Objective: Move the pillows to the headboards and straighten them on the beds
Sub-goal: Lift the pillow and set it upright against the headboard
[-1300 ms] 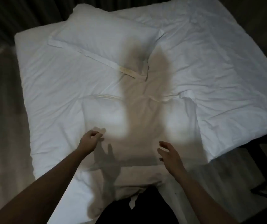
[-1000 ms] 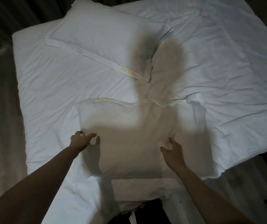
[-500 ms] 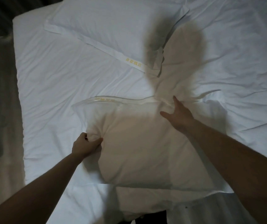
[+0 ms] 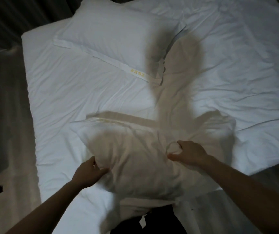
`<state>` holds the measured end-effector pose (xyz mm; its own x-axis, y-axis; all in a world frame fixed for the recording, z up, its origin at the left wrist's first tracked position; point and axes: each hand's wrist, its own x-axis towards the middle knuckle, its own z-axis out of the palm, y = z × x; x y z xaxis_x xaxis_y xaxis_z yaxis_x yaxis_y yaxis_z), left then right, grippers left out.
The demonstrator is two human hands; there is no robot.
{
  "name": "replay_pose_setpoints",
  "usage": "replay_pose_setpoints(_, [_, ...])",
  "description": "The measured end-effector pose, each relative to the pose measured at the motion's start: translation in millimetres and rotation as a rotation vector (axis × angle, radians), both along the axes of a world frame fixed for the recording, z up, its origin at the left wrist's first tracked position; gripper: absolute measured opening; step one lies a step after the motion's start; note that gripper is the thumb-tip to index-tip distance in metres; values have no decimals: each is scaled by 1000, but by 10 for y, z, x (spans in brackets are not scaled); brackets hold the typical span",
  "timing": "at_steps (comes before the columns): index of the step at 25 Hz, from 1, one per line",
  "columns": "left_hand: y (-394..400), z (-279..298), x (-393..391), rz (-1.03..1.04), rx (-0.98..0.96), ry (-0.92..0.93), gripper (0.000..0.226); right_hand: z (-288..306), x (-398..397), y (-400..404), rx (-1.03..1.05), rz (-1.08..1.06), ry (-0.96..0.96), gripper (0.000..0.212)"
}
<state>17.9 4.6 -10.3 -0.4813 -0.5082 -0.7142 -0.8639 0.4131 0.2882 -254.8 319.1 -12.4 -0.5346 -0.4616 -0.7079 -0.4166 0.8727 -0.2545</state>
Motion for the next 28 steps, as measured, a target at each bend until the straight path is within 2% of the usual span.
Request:
replay_pose_setpoints(2, [-80, 306, 80, -186, -72, -92, 45, 231, 338, 217, -23, -21, 11, 48])
replay_pose_setpoints(3, [-124, 458, 76, -242, -132, -90, 39, 331, 485, 309, -34, -46, 8, 45])
replay_pose_setpoints(4, [-151, 604, 52, -242, -183, -29, 36, 413, 625, 409, -52, -70, 0, 47])
replay_pose_setpoints(7, [-94, 920, -118, -88, -198, 335, 27, 561, 987, 641, -128, -137, 25, 45])
replay_pose_setpoints(8, [-77, 972, -176, -121, -205, 386, 39, 577, 1077, 688, -145, -152, 56, 46])
replay_pose_setpoints(10, [-86, 990, -273, -320, -191, 327, 74, 621, 1213, 742, -164, -175, 125, 48])
replay_pose_setpoints(11, [-97, 993, -318, -408, -175, 263, 82, 662, 1275, 764, -170, -188, 158, 49])
replay_pose_setpoints(12, [-104, 1011, -362, -465, -160, 204, 82, 708, 1323, 778, -177, -198, 184, 50])
replay_pose_setpoints(15, [-89, 1060, -424, -558, -110, 116, 51, 858, 1436, 865, -189, -264, 202, 48])
replay_pose_setpoints(19, [-17, 1203, -341, -566, -59, 90, 15, 1014, 1635, 1052, -171, -266, 218, 40])
replay_pose_setpoints(24, [137, 1327, -180, -544, -46, 229, 19, 1126, 1726, 1209, -157, -226, 246, 36])
replay_pose_setpoints(28, [303, 1401, -168, -590, -146, 352, 24, 1177, 1728, 1192, -137, -149, 324, 50])
